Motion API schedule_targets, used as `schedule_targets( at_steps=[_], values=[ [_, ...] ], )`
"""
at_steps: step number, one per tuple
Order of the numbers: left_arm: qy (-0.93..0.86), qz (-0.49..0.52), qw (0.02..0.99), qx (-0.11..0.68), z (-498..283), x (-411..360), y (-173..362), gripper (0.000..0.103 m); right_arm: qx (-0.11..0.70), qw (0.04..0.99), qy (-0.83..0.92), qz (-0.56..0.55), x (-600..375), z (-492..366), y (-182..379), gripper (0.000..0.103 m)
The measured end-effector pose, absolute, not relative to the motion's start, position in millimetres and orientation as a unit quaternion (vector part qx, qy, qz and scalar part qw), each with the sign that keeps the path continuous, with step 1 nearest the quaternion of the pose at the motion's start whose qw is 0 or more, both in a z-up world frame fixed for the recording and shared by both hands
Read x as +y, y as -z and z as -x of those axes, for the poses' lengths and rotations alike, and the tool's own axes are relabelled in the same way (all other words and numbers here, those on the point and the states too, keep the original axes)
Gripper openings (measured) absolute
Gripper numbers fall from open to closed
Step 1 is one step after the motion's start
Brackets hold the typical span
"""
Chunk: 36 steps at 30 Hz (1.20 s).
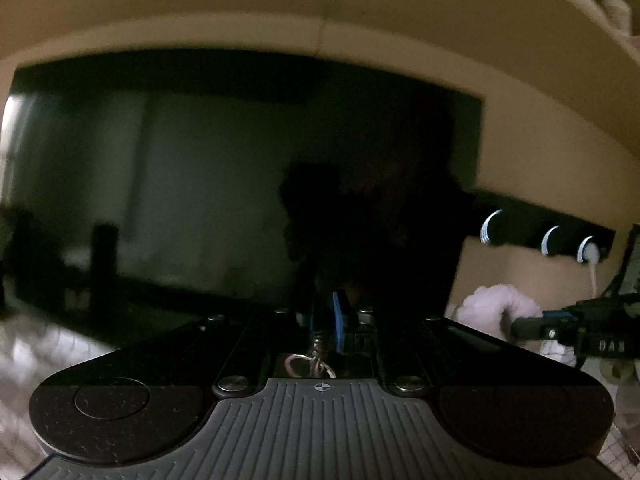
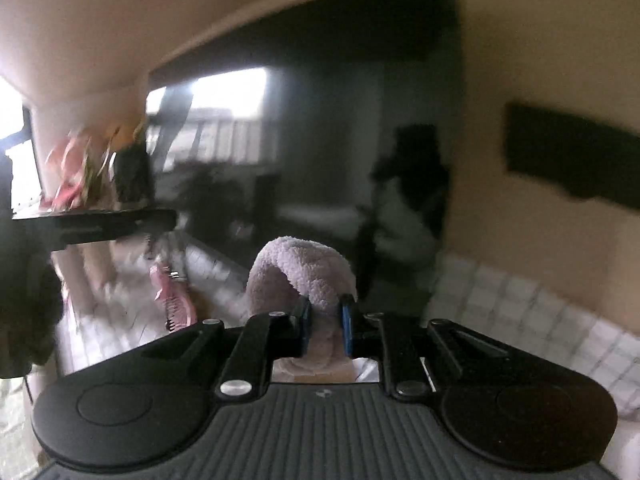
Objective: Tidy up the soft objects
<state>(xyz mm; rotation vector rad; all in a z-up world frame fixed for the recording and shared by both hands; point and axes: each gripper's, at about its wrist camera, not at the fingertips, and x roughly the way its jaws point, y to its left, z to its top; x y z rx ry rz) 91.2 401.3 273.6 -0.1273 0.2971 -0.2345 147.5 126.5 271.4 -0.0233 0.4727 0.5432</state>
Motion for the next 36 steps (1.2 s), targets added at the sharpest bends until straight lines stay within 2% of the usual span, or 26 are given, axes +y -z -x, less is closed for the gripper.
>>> schedule_targets(
  at_steps=[2, 4, 6, 9, 11, 13, 16, 21, 27, 36],
  values=[
    [0.12, 0.067, 0.982, 0.127, -87, 397, -289, 0.012, 0.221, 0.942, -0.253, -0.006, 110, -146, -285, 0.015],
    [0.107, -0.012, 0.985, 0.132, -89, 377, -289, 0.012, 0.211, 0.947, -0.242, -0.031, 95, -142, -292, 0.015],
    [0.135, -0.039, 0.967, 0.214, -105, 364, -264, 0.012, 0.211, 0.948, -0.235, -0.048, 83, -136, -290, 0.015],
    [0.138, 0.027, 0.948, 0.284, -121, 370, -214, 0.012, 0.219, 0.951, -0.218, -0.018, 90, -121, -270, 0.015],
    [0.144, 0.12, 0.939, 0.287, -121, 386, -193, 0.012, 0.235, 0.946, -0.222, -0.003, 89, -108, -252, 0.015],
    [0.151, 0.17, 0.936, 0.269, -117, 396, -191, 0.012, 0.263, 0.937, -0.229, 0.0, 89, -102, -236, 0.015],
    [0.172, 0.204, 0.939, 0.218, -107, 407, -207, 0.012, 0.293, 0.93, -0.223, 0.001, 91, -99, -219, 0.015],
    [0.197, 0.276, 0.937, 0.087, -86, 432, -262, 0.012, 0.306, 0.93, -0.201, -0.015, 87, -107, -219, 0.015],
    [0.151, 0.141, 0.973, 0.101, -95, 401, -322, 0.012, 0.273, 0.938, -0.21, -0.035, 63, -105, -254, 0.015],
    [0.166, 0.055, 0.981, 0.077, -139, 325, -373, 0.012, 0.211, 0.967, -0.143, -0.024, -2, -114, -321, 0.015]
  ],
)
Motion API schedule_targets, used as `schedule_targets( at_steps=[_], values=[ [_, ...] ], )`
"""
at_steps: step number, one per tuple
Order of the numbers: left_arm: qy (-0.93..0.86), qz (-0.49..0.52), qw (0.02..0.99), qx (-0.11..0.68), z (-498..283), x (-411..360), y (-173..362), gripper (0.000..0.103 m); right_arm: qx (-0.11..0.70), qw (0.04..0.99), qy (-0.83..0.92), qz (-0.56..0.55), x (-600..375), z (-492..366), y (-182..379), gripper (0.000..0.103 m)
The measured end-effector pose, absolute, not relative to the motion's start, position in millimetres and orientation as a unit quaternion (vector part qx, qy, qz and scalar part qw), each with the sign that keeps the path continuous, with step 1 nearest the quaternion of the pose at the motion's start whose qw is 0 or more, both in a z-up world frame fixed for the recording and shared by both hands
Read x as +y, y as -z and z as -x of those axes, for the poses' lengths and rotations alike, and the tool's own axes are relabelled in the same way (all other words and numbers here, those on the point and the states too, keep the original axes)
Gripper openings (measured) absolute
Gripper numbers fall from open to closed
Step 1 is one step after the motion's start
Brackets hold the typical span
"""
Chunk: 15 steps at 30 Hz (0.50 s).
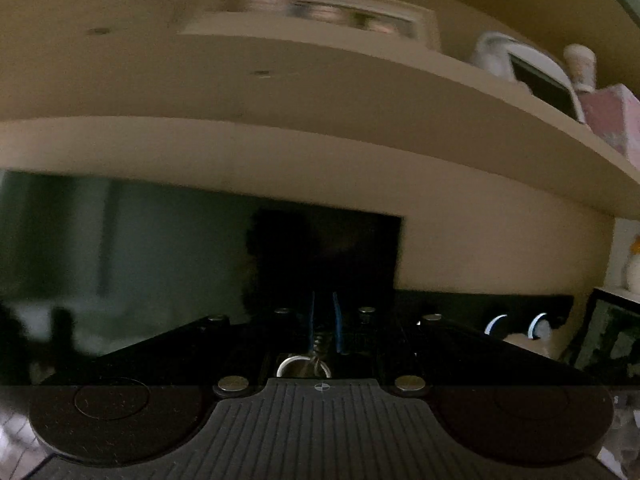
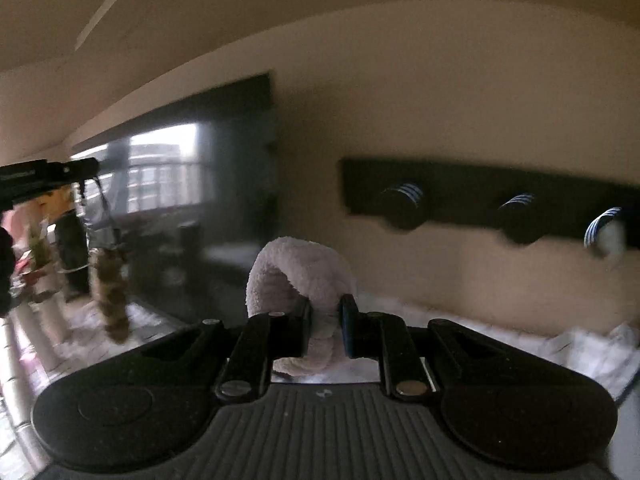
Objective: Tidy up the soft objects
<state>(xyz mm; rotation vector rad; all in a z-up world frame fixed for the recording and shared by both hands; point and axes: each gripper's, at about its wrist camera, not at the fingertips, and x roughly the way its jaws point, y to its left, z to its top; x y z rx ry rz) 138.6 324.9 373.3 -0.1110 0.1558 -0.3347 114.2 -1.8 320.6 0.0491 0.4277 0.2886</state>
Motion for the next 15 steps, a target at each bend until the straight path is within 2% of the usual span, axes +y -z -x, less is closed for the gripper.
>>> schedule_targets(
  at_steps=[6, 15],
  values=[
    [0.245, 0.059, 0.963, 0.093, -144, 255, -379, 0.012, 0.202, 0.975, -0.088, -0.032, -65, -105, -321, 0.015],
    [0.373, 0.074, 0.913, 0.147, -177, 124, -333, 0.012, 0.241, 0.968, -0.04, -0.055, -130, -101, -282, 0.015]
  ],
)
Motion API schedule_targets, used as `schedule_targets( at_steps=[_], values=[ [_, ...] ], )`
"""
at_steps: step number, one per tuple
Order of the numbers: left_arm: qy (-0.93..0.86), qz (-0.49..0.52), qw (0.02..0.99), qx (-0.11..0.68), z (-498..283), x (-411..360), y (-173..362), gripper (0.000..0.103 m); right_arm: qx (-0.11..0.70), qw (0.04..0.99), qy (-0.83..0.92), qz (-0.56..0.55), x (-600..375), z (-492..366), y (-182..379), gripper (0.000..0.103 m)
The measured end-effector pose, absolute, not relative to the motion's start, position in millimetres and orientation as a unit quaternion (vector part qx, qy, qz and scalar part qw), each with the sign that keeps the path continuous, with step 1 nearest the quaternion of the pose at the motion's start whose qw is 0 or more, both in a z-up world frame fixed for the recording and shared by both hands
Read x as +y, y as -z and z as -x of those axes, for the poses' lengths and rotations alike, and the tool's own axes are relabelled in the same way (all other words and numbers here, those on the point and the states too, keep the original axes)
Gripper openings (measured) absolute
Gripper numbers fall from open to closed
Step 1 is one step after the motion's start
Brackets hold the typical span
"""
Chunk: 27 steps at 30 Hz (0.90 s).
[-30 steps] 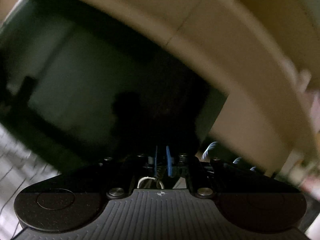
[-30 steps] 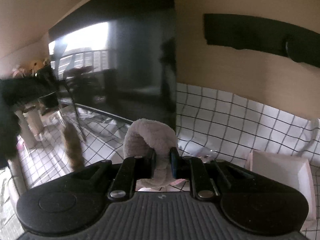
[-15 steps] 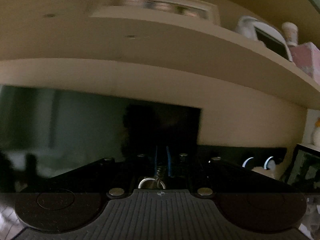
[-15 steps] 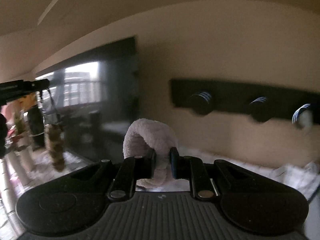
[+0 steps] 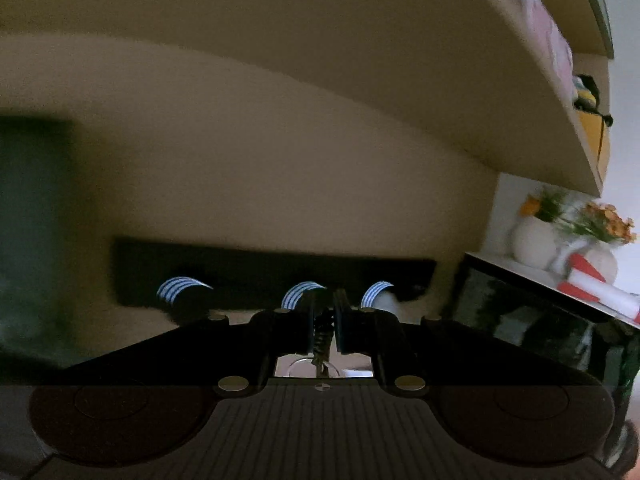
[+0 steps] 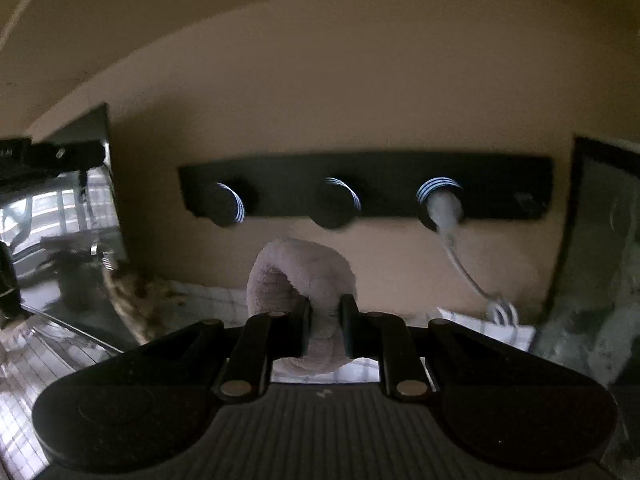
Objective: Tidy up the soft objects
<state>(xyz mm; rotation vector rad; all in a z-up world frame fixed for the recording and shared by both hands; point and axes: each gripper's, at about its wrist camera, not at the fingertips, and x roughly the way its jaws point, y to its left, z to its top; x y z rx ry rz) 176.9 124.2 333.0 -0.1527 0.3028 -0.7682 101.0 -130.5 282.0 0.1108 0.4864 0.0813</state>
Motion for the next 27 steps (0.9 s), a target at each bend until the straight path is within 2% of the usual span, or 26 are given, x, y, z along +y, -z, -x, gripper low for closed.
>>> schedule_targets(
  at_steps=[2, 4, 5, 6, 7, 12, 19, 27],
  values=[
    [0.391, 0.1, 0.898, 0.174, -193, 101, -310, 0.013, 0.257, 0.964, -0.034, -0.062, -141, -107, -266, 0.015],
    [0.391, 0.112, 0.889, 0.212, -208, 80, -284, 0.014, 0.277, 0.957, -0.043, -0.078, -151, -111, -249, 0.023],
    [0.373, 0.11, 0.889, 0.24, -216, 69, -267, 0.014, 0.297, 0.95, -0.05, -0.084, -155, -116, -236, 0.029],
    [0.358, 0.108, 0.891, 0.256, -224, 59, -255, 0.015, 0.313, 0.945, -0.045, -0.087, -158, -118, -226, 0.042],
    [0.345, 0.104, 0.892, 0.272, -229, 53, -239, 0.015, 0.322, 0.942, -0.036, -0.087, -161, -121, -217, 0.051],
    [0.321, 0.094, 0.89, 0.31, -229, 70, -196, 0.015, 0.337, 0.938, -0.003, -0.08, -171, -117, -197, 0.052],
    [0.257, 0.063, 0.92, 0.29, -213, 165, -230, 0.015, 0.308, 0.941, 0.0, -0.141, -150, -134, -230, 0.052],
    [0.108, 0.044, 0.957, 0.266, -173, 327, -250, 0.015, 0.293, 0.942, -0.089, -0.138, -18, -160, -254, 0.052]
  ],
)
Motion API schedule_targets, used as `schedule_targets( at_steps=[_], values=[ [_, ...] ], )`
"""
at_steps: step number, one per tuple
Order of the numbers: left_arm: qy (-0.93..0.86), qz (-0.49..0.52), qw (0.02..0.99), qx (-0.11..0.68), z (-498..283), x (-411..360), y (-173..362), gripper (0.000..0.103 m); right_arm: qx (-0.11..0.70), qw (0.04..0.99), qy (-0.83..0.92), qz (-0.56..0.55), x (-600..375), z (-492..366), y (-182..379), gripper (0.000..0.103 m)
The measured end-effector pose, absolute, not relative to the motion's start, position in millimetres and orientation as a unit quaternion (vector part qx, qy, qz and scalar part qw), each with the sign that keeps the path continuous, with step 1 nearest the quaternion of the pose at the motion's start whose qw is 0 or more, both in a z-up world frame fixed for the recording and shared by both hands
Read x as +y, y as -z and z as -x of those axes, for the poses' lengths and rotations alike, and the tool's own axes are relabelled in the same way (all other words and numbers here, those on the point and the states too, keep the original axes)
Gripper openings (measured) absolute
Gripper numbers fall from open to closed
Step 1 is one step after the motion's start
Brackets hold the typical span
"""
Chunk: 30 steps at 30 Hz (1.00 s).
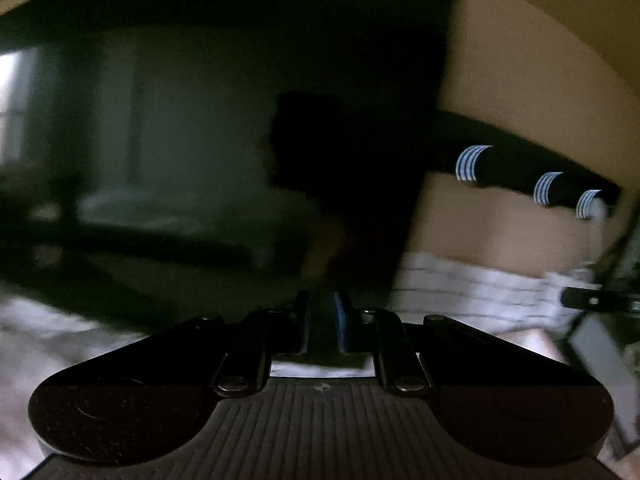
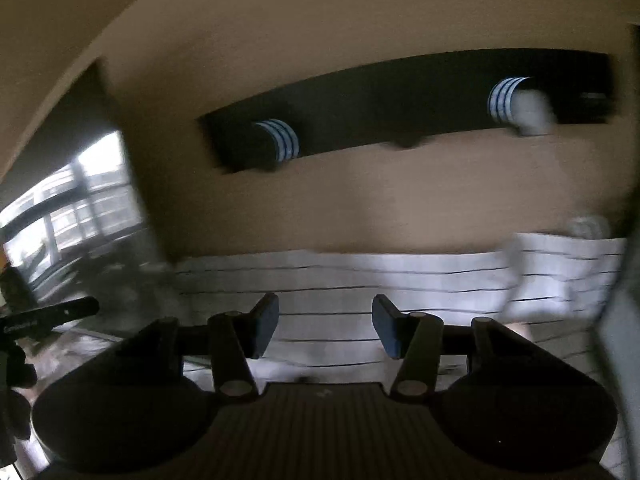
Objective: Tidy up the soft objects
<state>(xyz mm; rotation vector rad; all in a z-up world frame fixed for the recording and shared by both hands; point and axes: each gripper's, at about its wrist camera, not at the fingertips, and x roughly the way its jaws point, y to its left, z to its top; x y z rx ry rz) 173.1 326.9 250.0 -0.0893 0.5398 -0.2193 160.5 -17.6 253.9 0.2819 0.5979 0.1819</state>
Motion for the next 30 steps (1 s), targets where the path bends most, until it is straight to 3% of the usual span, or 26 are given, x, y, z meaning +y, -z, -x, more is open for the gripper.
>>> schedule_targets(
  at_steps=[6, 12, 21, 26, 30],
  values=[
    [0.065, 0.033, 0.939, 0.337, -165, 382, -200, 0.015, 0.338, 0.923, -0.148, -0.106, 67, -170, -235, 0.052],
    [0.099, 0.047, 0.912, 0.396, -138, 373, -135, 0.015, 0.369, 0.913, -0.167, -0.043, 110, -158, -194, 0.052],
    [0.073, 0.076, 0.909, 0.403, -112, 339, -66, 0.016, 0.381, 0.891, -0.212, 0.128, 144, -98, -126, 0.052],
    [0.038, 0.087, 0.897, 0.432, -121, 337, -39, 0.018, 0.39, 0.876, -0.244, 0.14, 150, -95, -111, 0.052],
    [0.043, 0.11, 0.893, 0.435, -127, 340, -32, 0.026, 0.402, 0.871, -0.249, 0.134, 149, -107, -101, 0.052]
  ],
)
